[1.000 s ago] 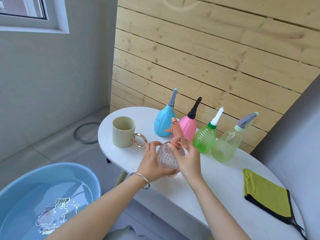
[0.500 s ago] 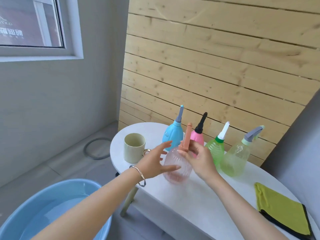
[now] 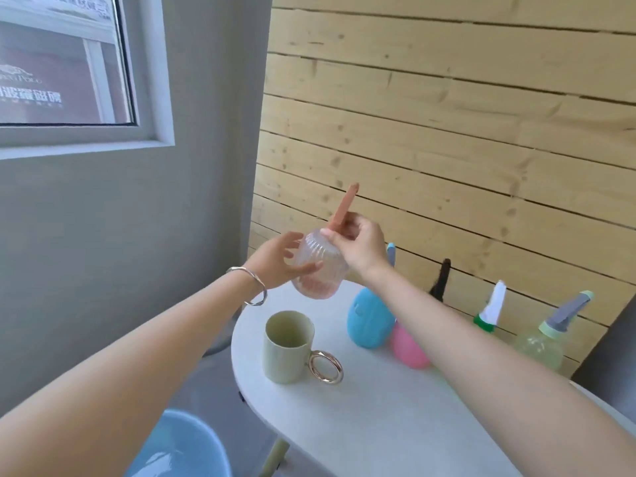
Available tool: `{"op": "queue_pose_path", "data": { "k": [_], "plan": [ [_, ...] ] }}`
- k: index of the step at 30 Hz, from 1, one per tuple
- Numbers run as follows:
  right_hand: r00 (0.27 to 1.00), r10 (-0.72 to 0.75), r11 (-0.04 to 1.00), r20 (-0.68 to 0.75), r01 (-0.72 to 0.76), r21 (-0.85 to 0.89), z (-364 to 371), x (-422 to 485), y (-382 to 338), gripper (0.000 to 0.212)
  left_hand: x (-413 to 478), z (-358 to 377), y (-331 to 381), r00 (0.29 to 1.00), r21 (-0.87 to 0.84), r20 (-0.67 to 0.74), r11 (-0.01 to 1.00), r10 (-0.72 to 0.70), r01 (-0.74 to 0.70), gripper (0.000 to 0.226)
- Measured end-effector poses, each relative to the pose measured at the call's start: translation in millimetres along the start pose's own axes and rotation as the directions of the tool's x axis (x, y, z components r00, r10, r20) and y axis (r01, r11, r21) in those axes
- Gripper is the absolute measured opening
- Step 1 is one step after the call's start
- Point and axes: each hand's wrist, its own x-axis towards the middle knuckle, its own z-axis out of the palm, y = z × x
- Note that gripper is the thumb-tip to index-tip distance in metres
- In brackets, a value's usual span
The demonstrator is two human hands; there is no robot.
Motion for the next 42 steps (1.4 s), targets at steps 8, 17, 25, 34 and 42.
{"op": "queue_pose_path", "data": {
  "k": [8, 17, 25, 34, 42],
  "plan": [
    [0.983, 0.179, 0.984, 0.031, -0.178, -0.013, 26, 2, 68, 0.022, 28, 42, -46, 0.983, -0.008, 0.16, 0.995, -0.093, 0.096, 0.068],
    [0.962, 0.271, 0.958, -0.002, -0.27, -0.093, 27, 7, 101, 0.02, 49, 75, -68, 0.974, 0.039, 0.198, 0.994, -0.111, 0.106, 0.068],
    [0.96, 0.28, 0.945, -0.01, -0.278, -0.172, 29, 4, 101, 0.014, 51, 81, -69, 0.974, 0.111, 0.183, 0.987, -0.131, 0.112, 0.068],
    [0.982, 0.173, 0.984, 0.075, -0.176, 0.037, -29, -71, 50, 0.034, -7, 72, -19, 0.999, 0.191, -0.028, 0.981, -0.04, 0.045, 0.048],
    [0.85, 0.181, 0.814, -0.496, -0.412, -0.409, -203, -209, 127, 0.038, -109, 128, 50, 0.96, 0.077, -0.082, 0.962, 0.267, -0.261, 0.051]
  ]
}}
